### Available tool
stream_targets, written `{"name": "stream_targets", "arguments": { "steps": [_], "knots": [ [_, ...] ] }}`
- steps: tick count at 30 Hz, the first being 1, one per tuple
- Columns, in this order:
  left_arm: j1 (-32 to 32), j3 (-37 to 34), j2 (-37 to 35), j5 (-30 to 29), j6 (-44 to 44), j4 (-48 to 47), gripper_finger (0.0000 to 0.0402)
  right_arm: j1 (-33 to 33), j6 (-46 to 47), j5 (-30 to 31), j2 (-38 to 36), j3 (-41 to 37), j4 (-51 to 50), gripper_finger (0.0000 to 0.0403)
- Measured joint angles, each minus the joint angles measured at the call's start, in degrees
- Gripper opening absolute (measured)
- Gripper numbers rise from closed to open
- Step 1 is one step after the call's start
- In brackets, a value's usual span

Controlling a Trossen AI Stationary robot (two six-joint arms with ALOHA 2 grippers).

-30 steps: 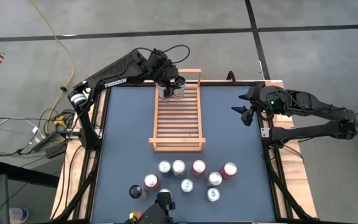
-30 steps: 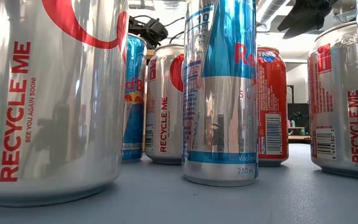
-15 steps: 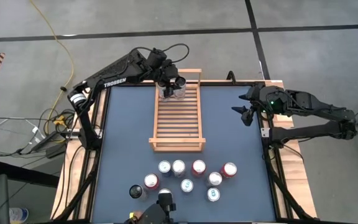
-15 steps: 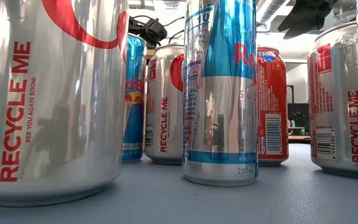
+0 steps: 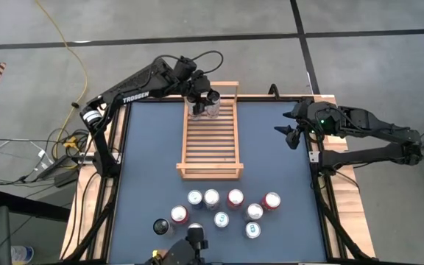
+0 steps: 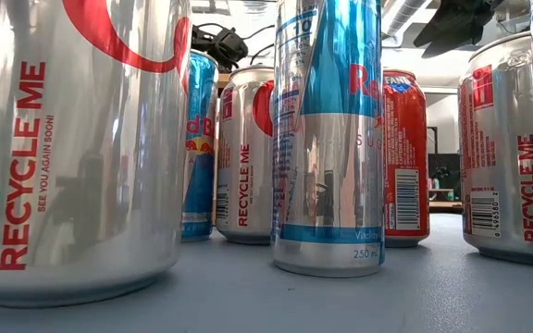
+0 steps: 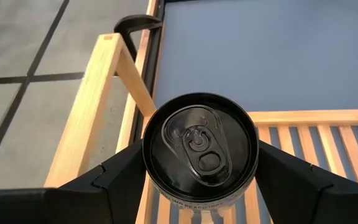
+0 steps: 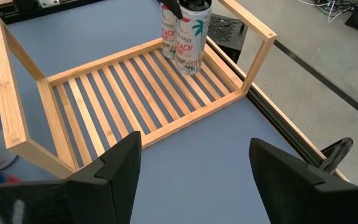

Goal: Place canned beverage on shelf
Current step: Put the right white soda can on the shelf aligned with the other white soda can

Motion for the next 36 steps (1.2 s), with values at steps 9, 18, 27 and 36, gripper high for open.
{"name": "stream_targets", "arguments": {
  "steps": [9,18,27,36],
  "knots": [
    [-0.3,0.0,0.0,-0.1,0.9,-0.5,0.0249,0.0,0.0,-0.2,0.0,0.0,0.0,0.0271],
    [-0.3,0.0,-0.1,-0.6,1.1,-0.1,0.0249,0.0,0.0,-0.2,0.0,0.0,0.0,0.0271],
    [-0.5,-4.2,-0.1,-2.6,0.2,4.3,0.0249,0.0,0.0,-0.2,0.0,0.0,0.0,0.0271],
    [-0.5,-3.9,-0.2,-3.3,-0.7,4.7,0.0249,0.0,0.0,-0.2,0.0,0.0,0.0,0.0271]
  ]
}}
